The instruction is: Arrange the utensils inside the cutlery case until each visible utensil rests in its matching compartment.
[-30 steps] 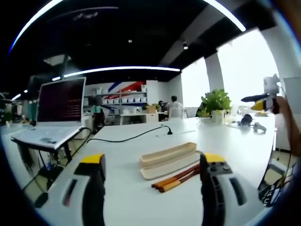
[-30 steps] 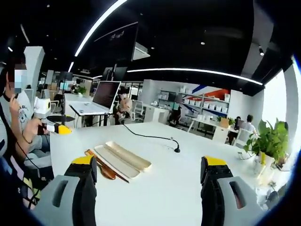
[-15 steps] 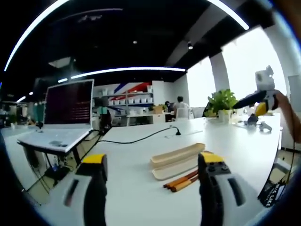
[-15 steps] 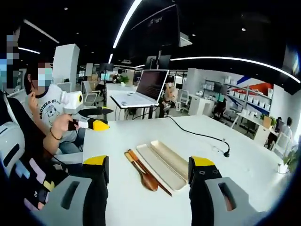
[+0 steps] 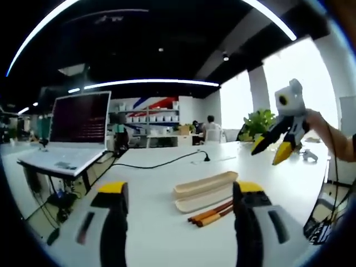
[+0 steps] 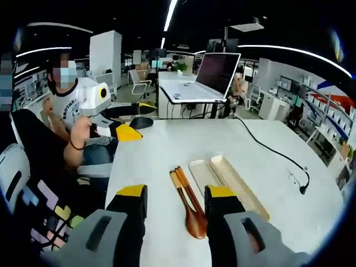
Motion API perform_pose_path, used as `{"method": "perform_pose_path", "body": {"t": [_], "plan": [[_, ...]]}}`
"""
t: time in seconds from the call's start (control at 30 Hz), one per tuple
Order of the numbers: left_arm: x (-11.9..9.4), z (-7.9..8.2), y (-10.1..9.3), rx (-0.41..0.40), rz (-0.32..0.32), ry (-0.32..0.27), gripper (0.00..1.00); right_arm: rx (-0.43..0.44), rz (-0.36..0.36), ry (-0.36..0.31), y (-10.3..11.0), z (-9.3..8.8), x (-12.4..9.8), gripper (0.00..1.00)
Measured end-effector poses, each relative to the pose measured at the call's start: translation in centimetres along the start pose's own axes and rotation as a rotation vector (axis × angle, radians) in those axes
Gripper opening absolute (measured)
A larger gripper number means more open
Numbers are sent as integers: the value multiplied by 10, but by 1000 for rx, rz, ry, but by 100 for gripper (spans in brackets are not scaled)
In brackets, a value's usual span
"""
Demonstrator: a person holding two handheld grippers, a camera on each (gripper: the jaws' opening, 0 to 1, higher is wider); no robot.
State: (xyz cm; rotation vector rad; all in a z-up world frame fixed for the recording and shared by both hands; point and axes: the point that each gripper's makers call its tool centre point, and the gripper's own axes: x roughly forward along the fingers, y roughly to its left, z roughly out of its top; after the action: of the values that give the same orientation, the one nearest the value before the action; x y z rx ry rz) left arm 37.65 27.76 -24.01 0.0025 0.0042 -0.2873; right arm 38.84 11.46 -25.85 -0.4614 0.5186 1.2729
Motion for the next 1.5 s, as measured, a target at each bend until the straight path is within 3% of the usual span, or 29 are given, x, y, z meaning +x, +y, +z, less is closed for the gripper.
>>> {"method": "perform_pose_path", "body": {"t": [0.1, 0.33, 0.47, 0.5, 0.57, 0.83, 1.0, 1.23, 1.33, 1.5], "plan": [[3, 2, 1, 36, 0, -9, 80, -53, -4, 84, -7, -7, 14, 35], [2, -2, 3, -3, -3, 1, 78, -91, 39, 239, -16, -24, 40, 27], [2, -1, 6, -14, 10, -4, 79, -161, 76, 351, -26, -36, 55, 24], [1, -1, 7, -16, 16, -5, 78, -145, 77, 395, -29, -41, 60, 24], [2, -3, 10, -20, 27, -3, 77, -159, 94, 421, -31, -44, 71, 19], [3, -6, 7, -14, 17, 14, 74, -183, 133, 458, -35, -45, 92, 18], [1, 3, 4, -44, 1, -26, 71, -179, 134, 479, -40, -49, 100, 14], [0, -1, 5, -40, -3, -16, 71, -166, 148, 512, -40, -63, 108, 14], [-1, 0, 6, -39, -2, -14, 70, -145, 138, 529, -43, -68, 113, 9], [-4, 3, 9, -34, 3, -23, 70, -123, 153, 511, -43, -63, 120, 8]]}}
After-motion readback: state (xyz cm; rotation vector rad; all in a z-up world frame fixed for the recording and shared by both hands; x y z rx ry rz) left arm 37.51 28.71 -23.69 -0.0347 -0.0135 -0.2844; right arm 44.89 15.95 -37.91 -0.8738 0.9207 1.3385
